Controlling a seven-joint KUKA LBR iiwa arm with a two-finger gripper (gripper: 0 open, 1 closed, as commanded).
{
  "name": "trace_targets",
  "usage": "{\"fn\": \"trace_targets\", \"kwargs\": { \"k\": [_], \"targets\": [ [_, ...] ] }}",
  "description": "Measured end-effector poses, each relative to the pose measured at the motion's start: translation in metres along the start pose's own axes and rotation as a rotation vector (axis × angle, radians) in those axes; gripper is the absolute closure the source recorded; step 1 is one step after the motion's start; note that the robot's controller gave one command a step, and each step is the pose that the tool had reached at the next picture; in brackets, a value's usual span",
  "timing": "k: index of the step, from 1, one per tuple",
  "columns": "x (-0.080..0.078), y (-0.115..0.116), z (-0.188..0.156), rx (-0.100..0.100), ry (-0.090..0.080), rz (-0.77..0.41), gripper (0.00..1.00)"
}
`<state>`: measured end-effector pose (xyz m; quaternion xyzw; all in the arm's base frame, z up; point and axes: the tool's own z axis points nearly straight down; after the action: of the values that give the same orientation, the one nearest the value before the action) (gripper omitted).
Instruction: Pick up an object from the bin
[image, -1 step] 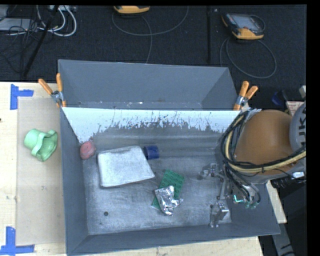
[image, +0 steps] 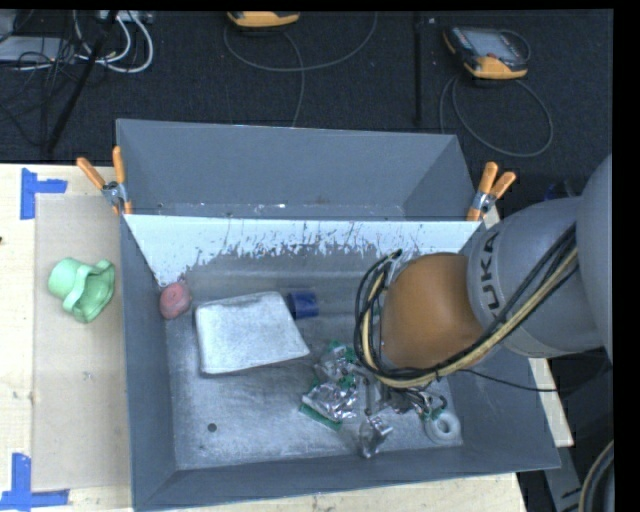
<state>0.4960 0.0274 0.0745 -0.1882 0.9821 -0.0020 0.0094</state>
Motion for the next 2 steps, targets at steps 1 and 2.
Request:
{"fn": "trace_targets", "kwargs": {
  "k": [1, 2],
  "targets": [
    [-0.003, 0.0018, -0.0026, -0.002, -0.008, -0.005, 1.0],
    [0.0006, 0.0019, 0.0015, -0.003, 0.002, -0.004, 0.0]
  ]
}}
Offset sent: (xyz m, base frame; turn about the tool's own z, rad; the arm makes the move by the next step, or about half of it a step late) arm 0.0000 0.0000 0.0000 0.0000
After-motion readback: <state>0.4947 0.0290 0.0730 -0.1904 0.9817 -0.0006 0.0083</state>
